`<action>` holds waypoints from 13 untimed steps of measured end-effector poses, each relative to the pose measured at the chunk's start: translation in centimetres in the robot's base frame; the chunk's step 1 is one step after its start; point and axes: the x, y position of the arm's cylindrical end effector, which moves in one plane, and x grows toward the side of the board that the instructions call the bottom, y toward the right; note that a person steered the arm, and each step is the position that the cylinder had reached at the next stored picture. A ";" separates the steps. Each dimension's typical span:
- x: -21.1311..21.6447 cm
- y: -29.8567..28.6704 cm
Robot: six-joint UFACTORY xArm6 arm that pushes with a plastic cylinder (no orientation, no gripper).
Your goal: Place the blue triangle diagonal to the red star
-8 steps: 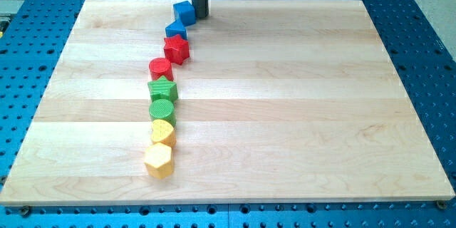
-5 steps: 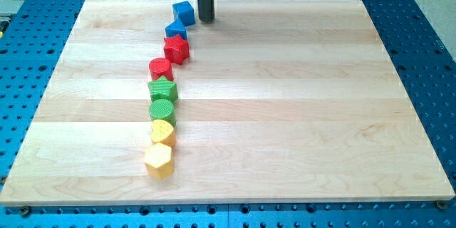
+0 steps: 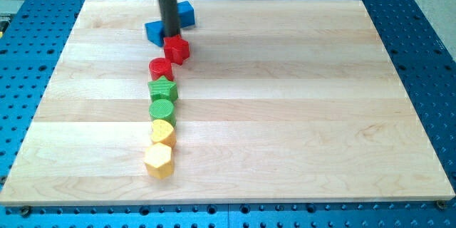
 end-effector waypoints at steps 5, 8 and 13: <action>1.7 -5.9; -0.1 -2.5; 0.1 1.3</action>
